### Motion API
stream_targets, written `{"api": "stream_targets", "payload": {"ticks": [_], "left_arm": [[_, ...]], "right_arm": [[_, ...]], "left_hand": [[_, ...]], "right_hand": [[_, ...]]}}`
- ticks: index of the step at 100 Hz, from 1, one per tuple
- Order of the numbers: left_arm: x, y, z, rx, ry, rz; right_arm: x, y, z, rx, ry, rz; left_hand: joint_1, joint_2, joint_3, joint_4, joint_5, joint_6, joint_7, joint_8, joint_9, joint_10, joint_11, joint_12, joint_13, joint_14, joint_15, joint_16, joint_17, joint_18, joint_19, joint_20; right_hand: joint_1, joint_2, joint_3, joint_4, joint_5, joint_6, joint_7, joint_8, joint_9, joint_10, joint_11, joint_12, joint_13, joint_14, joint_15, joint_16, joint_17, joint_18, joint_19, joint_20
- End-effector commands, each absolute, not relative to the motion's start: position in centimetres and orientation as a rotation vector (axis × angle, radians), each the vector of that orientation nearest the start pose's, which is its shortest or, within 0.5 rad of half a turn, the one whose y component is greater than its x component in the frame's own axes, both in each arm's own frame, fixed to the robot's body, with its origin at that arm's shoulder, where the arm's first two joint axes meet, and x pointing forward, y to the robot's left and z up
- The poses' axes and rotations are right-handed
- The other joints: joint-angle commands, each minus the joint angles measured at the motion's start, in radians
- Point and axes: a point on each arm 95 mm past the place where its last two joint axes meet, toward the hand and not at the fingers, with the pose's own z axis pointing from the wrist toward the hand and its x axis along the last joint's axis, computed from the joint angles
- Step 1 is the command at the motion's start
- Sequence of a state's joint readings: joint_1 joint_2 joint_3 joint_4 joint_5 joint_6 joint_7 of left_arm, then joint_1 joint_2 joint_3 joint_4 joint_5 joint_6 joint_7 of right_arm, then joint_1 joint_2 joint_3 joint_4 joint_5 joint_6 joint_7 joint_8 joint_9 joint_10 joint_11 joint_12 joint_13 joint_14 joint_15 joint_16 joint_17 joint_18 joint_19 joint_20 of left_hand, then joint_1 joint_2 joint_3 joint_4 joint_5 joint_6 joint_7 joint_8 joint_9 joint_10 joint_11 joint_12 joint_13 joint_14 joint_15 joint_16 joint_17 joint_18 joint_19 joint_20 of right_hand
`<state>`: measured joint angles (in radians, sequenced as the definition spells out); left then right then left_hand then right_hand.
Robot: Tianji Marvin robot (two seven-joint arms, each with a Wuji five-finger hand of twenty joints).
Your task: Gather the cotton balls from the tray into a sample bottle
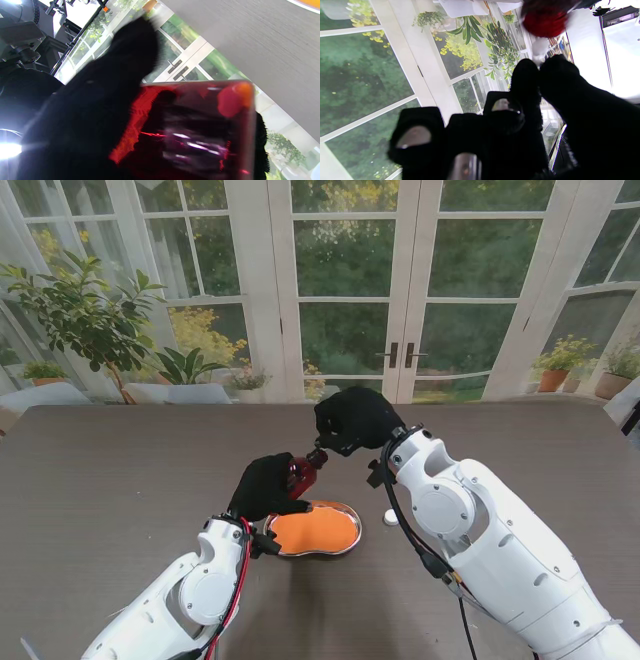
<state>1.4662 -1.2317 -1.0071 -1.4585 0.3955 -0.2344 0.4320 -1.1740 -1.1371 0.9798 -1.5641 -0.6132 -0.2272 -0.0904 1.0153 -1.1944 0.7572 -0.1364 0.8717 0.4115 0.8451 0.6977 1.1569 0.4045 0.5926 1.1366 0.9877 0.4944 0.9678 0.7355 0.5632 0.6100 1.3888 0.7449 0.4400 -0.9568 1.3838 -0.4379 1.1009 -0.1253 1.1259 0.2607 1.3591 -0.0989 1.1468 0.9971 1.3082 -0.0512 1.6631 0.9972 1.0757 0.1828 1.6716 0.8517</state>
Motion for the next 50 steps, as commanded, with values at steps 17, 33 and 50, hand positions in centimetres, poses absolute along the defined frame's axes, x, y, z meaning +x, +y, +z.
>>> {"api": "stream_targets", "payload": {"ticks": [17, 33, 50], "left_arm": [[40.12, -8.37, -32.28, -1.547, 0.861, -2.253], [40.16, -8.32, -32.24, -1.545, 0.853, -2.255], [40.25, -8.36, -32.19, -1.545, 0.846, -2.257]], "right_arm": [[46.23, 10.14, -19.76, 0.984, 1.403, 2.157], [46.25, 10.21, -20.03, 0.990, 1.410, 2.156], [46.18, 10.23, -19.91, 0.987, 1.406, 2.160]], "left_hand": [[0.122, 0.751, 0.119, -0.009, 0.076, -0.130, 0.137, 0.016, 0.030, -0.005, 0.009, 0.021, 0.029, 0.052, 0.068, 0.016, -0.011, -0.036, 0.045, 0.023], [0.124, 0.750, 0.118, -0.008, 0.073, -0.129, 0.136, 0.015, 0.028, -0.004, 0.009, 0.021, 0.028, 0.053, 0.067, 0.016, -0.011, -0.036, 0.045, 0.023], [0.125, 0.753, 0.117, -0.008, 0.074, -0.127, 0.136, 0.016, 0.028, -0.004, 0.009, 0.022, 0.027, 0.052, 0.068, 0.017, -0.011, -0.035, 0.045, 0.023]], "right_hand": [[0.005, 0.003, 0.021, 0.037, -0.011, 0.086, 0.014, 0.034, 0.083, 0.000, 0.039, 0.023, 0.011, -0.109, 0.094, 0.007, 0.021, -0.005, 0.096, 0.019], [0.005, 0.002, 0.020, 0.036, -0.011, 0.084, 0.014, 0.034, 0.083, 0.000, 0.039, 0.023, 0.011, -0.108, 0.094, 0.007, 0.021, -0.005, 0.096, 0.019], [0.004, 0.004, 0.021, 0.037, -0.011, 0.085, 0.014, 0.034, 0.082, 0.001, 0.040, 0.024, 0.011, -0.110, 0.094, 0.007, 0.021, -0.005, 0.096, 0.020]]}}
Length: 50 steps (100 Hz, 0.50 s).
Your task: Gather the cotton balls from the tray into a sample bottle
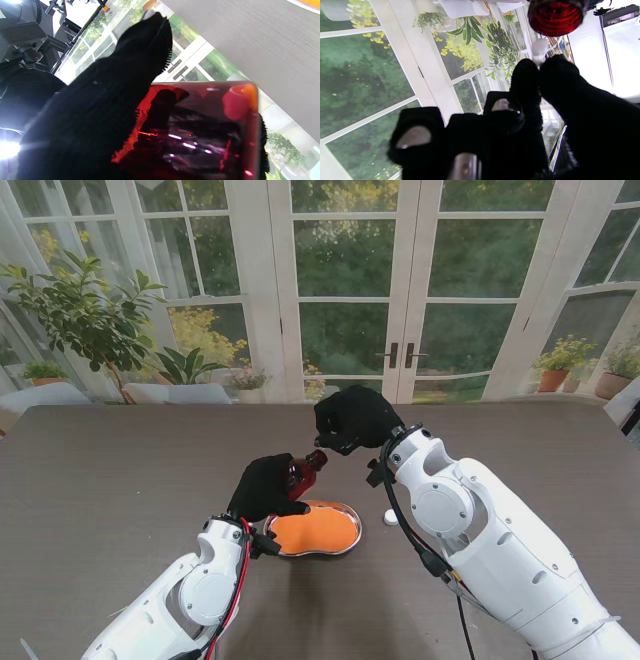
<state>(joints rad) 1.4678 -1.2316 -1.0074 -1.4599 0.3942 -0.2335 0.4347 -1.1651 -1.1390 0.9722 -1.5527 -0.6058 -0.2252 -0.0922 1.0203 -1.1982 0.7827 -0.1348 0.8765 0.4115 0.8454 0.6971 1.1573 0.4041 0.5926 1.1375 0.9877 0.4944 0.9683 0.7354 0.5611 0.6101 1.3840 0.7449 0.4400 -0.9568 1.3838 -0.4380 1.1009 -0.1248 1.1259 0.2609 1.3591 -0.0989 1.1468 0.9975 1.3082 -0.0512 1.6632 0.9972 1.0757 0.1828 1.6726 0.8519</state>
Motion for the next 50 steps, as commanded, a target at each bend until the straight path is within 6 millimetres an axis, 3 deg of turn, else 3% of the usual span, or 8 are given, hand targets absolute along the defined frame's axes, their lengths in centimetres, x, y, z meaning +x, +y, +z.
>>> {"api": "stream_targets", "payload": {"ticks": [1, 50], "left_arm": [[40.3, -8.4, -32.2, -1.545, 0.845, -2.257], [41.1, -8.9, -31.9, -1.549, 0.805, -2.273]], "right_arm": [[46.2, 10.2, -19.9, 0.986, 1.406, 2.161], [45.8, 9.8, -18.6, 0.963, 1.382, 2.175]], "left_hand": [[0.120, 0.757, 0.091, -0.010, 0.069, -0.126, 0.136, 0.017, 0.027, -0.003, 0.009, 0.021, 0.027, 0.053, 0.067, 0.017, -0.009, -0.034, 0.050, 0.023], [0.130, 0.778, 0.075, -0.003, 0.065, -0.119, 0.144, 0.031, 0.025, -0.002, 0.010, 0.013, 0.026, 0.055, 0.066, 0.017, -0.011, -0.034, 0.048, 0.023]], "right_hand": [[0.004, 0.004, 0.020, 0.036, -0.011, 0.085, 0.014, 0.034, 0.082, 0.001, 0.040, 0.023, 0.011, -0.110, 0.094, 0.007, 0.021, -0.005, 0.095, 0.019], [0.004, 0.004, 0.019, 0.037, -0.011, 0.087, 0.014, 0.033, 0.082, 0.001, 0.040, 0.025, 0.011, -0.109, 0.095, 0.008, 0.021, -0.005, 0.095, 0.020]]}}
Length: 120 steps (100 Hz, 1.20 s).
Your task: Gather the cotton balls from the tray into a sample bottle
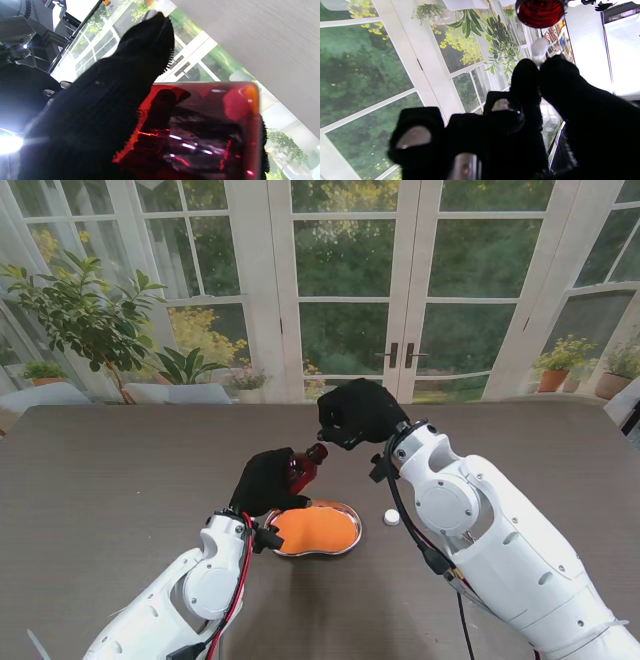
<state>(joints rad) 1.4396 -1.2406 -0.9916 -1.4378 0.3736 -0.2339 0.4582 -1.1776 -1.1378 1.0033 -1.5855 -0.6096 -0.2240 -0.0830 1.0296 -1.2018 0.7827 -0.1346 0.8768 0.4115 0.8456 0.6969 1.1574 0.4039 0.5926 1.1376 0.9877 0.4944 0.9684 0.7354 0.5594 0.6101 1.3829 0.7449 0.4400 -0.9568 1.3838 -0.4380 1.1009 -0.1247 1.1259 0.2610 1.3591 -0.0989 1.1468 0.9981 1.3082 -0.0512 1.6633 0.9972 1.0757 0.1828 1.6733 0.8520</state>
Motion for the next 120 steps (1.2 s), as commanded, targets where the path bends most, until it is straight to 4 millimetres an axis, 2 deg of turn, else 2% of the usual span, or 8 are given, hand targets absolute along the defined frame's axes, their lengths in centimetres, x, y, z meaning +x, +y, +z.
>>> {"api": "stream_targets", "payload": {"ticks": [1, 51, 120], "left_arm": [[41.06, -8.88, -31.89, -1.550, 0.804, -2.274], [41.62, -9.14, -31.33, -1.529, 0.763, -2.295], [41.43, -9.29, -31.47, -1.527, 0.740, -2.316]], "right_arm": [[45.75, 9.79, -18.65, 0.963, 1.382, 2.175], [45.35, 10.20, -18.86, 0.962, 1.386, 2.194], [45.31, 10.49, -19.22, 0.991, 1.375, 2.206]], "left_hand": [[0.120, 0.782, 0.074, -0.003, 0.065, -0.119, 0.144, 0.031, 0.025, -0.002, 0.010, 0.013, 0.026, 0.055, 0.066, 0.017, -0.010, -0.034, 0.049, 0.023], [0.122, 0.780, 0.071, -0.001, 0.066, -0.121, 0.142, 0.032, 0.026, -0.001, 0.013, 0.009, 0.027, 0.056, 0.066, 0.017, -0.010, -0.032, 0.048, 0.024], [0.121, 0.787, 0.070, 0.001, 0.071, -0.121, 0.138, 0.032, 0.023, -0.001, 0.012, 0.008, 0.022, 0.059, 0.063, 0.017, -0.014, -0.031, 0.046, 0.025]], "right_hand": [[0.004, 0.004, 0.019, 0.037, -0.011, 0.087, 0.014, 0.033, 0.082, 0.001, 0.040, 0.024, 0.011, -0.109, 0.095, 0.008, 0.021, -0.005, 0.095, 0.020], [0.004, 0.001, 0.020, 0.036, -0.010, 0.085, 0.014, 0.033, 0.082, 0.000, 0.040, 0.025, 0.011, -0.109, 0.095, 0.008, 0.021, -0.006, 0.095, 0.021], [0.003, 0.004, 0.022, 0.036, -0.010, 0.086, 0.014, 0.034, 0.083, 0.001, 0.040, 0.026, 0.011, -0.108, 0.096, 0.008, 0.021, -0.005, 0.096, 0.022]]}}
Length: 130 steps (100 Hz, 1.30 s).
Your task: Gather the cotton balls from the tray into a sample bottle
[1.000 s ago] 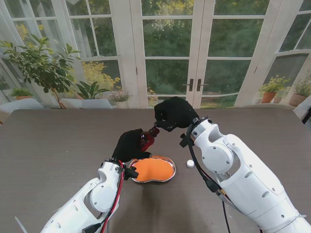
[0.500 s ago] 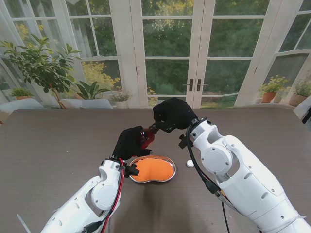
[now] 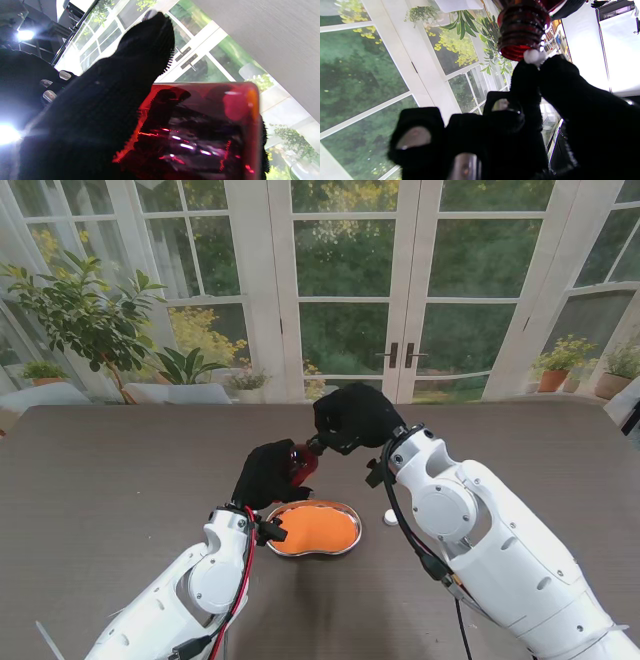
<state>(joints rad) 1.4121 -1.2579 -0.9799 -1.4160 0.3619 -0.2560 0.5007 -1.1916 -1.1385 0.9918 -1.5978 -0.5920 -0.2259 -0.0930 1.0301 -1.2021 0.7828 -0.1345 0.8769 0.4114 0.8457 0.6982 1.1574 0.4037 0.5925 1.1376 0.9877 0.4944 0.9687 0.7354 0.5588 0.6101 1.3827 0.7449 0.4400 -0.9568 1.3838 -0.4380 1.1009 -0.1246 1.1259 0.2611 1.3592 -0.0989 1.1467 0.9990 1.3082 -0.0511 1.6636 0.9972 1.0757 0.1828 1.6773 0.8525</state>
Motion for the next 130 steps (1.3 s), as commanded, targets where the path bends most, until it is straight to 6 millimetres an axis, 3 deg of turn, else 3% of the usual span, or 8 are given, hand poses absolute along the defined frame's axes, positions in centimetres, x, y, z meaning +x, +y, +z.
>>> {"api": "stream_targets", "payload": {"ticks": [1, 61, 130], "left_arm": [[41.4, -9.3, -31.5, -1.527, 0.739, -2.316], [41.0, -9.4, -31.7, -1.523, 0.682, -2.333], [40.1, -9.2, -32.1, -1.548, 0.622, -2.381]], "right_arm": [[45.3, 10.5, -19.2, 0.992, 1.375, 2.206], [45.2, 11.0, -19.0, 0.991, 1.376, 2.221], [45.0, 11.3, -18.7, 1.009, 1.355, 2.241]], "left_hand": [[0.121, 0.787, 0.070, 0.002, 0.071, -0.121, 0.138, 0.031, 0.022, -0.001, 0.012, 0.008, 0.023, 0.059, 0.063, 0.017, -0.013, -0.031, 0.046, 0.025], [0.119, 0.794, 0.065, 0.006, 0.081, -0.127, 0.132, 0.034, 0.023, -0.003, 0.009, 0.009, 0.017, 0.061, 0.059, 0.018, -0.021, -0.031, 0.041, 0.025], [0.109, 0.829, 0.052, 0.035, 0.128, -0.162, 0.104, 0.078, 0.036, -0.016, -0.061, 0.002, -0.018, 0.089, -0.002, 0.011, -0.059, -0.026, 0.002, 0.019]], "right_hand": [[0.003, 0.004, 0.022, 0.036, -0.010, 0.086, 0.014, 0.034, 0.083, 0.001, 0.040, 0.025, 0.011, -0.108, 0.095, 0.008, 0.021, -0.005, 0.092, 0.021], [0.001, 0.010, 0.021, 0.037, -0.010, 0.087, 0.014, 0.034, 0.083, -0.002, 0.040, 0.024, 0.011, -0.106, 0.096, 0.007, 0.021, -0.004, 0.092, 0.022], [-0.001, 0.018, 0.020, 0.039, -0.012, 0.088, 0.014, 0.035, 0.082, -0.005, 0.040, 0.025, 0.011, -0.104, 0.096, 0.007, 0.020, -0.003, 0.093, 0.023]]}}
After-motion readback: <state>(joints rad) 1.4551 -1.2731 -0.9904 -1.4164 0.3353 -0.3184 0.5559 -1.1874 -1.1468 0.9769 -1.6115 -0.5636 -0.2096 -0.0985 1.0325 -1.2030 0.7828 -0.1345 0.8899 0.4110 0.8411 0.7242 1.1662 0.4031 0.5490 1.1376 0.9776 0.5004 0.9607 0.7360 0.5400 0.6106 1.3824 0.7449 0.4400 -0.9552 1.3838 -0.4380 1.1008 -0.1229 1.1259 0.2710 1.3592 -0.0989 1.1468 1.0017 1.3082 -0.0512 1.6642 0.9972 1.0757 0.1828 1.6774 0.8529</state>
